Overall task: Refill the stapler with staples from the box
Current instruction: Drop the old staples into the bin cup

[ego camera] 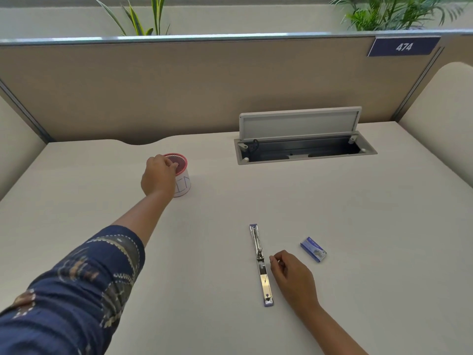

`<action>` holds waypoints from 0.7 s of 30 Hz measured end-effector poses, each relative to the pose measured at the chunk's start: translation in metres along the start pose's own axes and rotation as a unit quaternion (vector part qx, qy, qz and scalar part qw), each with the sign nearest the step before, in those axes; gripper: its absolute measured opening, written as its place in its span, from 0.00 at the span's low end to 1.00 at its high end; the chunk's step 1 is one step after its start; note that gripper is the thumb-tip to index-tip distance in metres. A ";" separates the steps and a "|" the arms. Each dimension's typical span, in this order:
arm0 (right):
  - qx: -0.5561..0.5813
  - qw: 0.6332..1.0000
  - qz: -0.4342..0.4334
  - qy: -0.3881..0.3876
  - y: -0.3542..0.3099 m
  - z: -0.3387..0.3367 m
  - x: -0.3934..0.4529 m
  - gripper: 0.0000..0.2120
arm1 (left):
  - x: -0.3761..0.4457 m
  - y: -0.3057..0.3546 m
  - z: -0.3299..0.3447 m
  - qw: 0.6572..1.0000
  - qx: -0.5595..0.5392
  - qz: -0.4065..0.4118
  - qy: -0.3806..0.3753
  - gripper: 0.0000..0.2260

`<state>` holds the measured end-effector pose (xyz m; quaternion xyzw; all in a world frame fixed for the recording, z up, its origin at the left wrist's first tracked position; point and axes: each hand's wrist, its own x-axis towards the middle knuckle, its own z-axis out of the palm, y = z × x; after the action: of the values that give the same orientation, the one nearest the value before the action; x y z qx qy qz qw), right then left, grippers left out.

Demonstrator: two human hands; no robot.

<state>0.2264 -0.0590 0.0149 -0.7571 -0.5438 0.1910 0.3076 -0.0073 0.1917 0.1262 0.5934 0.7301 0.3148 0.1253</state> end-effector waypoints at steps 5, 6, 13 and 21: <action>0.001 1.000 -0.001 0.001 0.000 0.000 0.000 0.10 | 0.005 0.001 0.000 1.000 -0.009 -0.018 0.014 0.11; 0.002 1.000 0.000 0.001 0.000 0.000 0.000 0.10 | 0.006 0.001 0.000 1.000 -0.010 -0.020 0.015 0.11; 0.005 1.000 0.002 0.000 0.000 0.000 0.000 0.10 | 0.009 -0.002 0.004 0.999 -0.019 -0.026 0.023 0.14; 0.002 1.000 0.000 0.001 0.001 0.000 0.000 0.10 | -0.020 -0.007 0.005 0.995 -0.076 0.052 0.029 0.12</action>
<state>0.2269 -0.0593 0.0147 -0.7568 -0.5430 0.1915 0.3095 -0.0045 0.1734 0.1143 0.6099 0.6754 0.3928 0.1324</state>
